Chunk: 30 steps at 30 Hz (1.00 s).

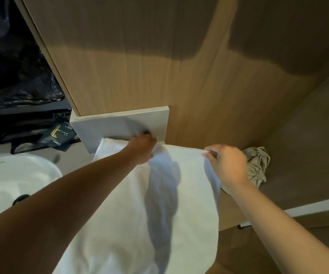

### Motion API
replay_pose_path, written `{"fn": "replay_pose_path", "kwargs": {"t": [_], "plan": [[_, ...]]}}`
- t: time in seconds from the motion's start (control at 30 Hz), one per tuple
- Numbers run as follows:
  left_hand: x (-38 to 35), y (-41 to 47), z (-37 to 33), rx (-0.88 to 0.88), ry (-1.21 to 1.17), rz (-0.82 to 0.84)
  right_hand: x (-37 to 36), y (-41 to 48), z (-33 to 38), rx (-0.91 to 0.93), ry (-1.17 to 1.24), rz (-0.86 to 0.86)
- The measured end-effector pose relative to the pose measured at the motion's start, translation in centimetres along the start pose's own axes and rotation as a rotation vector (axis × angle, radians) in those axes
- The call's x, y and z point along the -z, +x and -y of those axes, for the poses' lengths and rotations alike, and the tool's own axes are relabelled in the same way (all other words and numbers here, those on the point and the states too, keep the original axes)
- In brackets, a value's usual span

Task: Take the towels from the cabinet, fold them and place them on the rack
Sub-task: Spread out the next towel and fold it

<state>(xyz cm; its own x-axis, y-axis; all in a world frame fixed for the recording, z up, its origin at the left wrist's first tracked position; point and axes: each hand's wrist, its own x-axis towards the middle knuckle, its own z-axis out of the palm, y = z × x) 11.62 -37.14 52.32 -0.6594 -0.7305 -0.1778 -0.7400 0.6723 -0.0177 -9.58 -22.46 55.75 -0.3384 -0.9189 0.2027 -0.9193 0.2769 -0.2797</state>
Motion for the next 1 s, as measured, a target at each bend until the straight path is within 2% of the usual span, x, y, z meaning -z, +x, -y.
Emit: {"fn": "replay_pose_path", "kwargs": {"t": [0.13, 0.27, 0.47, 0.6, 0.7, 0.83, 1.0], "plan": [[0.1, -1.5, 1.4, 0.032, 0.104, -0.021, 0.0, 1.2, 0.9, -0.125, -0.093, 0.154], [0.5, -4.4, 4.7, 0.152, 0.005, 0.022, -0.1, 2.1, 2.6, -0.187, 0.054, 0.219], [1.8, -10.0, 9.5, 0.354, -0.227, -0.094, 0.1, 2.6, 7.6, -0.056, 0.215, 0.183], [4.0, -12.9, 12.5, 0.426, -0.202, -0.283, 0.8, 3.7, 11.5, 0.057, 0.281, 0.124], [6.4, -14.1, 13.8, 0.469, -0.180, -0.327, 1.2, 4.3, 13.6, 0.103, 0.307, 0.068], [7.1, -16.2, 14.0, 0.405, -0.165, -0.298, 1.2, 3.9, 13.8, 0.118, 0.304, 0.055], [5.3, -19.7, 12.7, 0.205, -0.169, -0.325, 0.9, 2.3, 11.6, 0.161, 0.272, 0.144]]}}
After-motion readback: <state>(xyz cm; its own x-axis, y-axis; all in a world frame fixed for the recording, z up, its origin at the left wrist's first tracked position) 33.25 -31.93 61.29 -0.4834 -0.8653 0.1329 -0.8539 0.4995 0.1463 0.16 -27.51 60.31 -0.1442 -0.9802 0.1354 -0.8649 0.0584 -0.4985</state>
